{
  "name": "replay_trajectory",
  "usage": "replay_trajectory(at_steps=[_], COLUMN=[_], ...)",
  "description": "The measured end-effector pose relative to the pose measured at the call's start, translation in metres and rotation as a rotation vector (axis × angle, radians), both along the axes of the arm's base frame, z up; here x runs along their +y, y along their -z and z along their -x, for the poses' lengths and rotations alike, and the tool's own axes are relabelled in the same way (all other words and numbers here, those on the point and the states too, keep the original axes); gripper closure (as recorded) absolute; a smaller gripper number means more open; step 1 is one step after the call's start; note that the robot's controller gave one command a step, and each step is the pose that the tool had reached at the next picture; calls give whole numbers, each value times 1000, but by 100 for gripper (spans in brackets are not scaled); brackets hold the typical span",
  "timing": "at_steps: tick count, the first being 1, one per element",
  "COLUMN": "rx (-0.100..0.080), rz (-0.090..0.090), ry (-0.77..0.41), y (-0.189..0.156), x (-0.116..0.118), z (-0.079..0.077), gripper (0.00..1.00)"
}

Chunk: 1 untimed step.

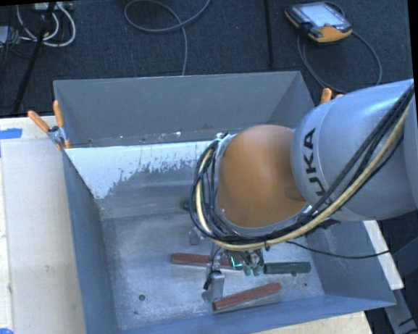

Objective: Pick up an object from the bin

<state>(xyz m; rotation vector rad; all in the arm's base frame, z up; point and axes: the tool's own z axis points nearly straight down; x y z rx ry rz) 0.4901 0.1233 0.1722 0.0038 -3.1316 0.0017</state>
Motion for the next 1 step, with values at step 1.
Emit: replay_trajectory(at_steps=[1], rx=[-8], rz=[-1], ry=[4], y=[-4], x=[0], z=[-2], gripper=[0])
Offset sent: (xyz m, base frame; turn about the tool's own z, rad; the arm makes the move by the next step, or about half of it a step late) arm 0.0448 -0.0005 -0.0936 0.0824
